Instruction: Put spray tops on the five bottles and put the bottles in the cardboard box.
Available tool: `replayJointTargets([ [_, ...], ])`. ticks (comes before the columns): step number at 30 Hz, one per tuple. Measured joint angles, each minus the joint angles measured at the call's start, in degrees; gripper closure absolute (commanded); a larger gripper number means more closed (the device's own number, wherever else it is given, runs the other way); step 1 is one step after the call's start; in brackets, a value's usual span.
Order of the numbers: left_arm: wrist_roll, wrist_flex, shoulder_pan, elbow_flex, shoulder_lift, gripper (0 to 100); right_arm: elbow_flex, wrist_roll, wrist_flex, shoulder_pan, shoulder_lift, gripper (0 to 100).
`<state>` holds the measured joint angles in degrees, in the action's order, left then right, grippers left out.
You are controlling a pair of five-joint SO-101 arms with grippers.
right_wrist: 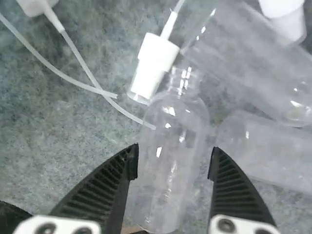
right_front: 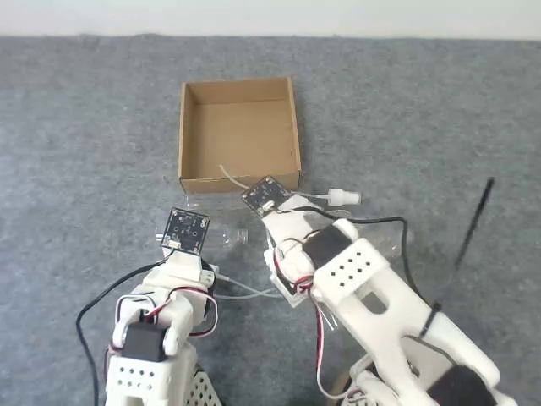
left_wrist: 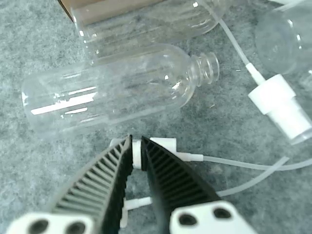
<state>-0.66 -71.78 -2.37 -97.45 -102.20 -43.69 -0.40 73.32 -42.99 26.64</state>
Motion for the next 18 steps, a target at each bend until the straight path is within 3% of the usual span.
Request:
replayJointTargets([
  [18, 0.0, 0.0, 0.0, 0.0, 0.0, 97, 0.0, -1.14, -5.27, -0.35, -11.69, 79.0],
])
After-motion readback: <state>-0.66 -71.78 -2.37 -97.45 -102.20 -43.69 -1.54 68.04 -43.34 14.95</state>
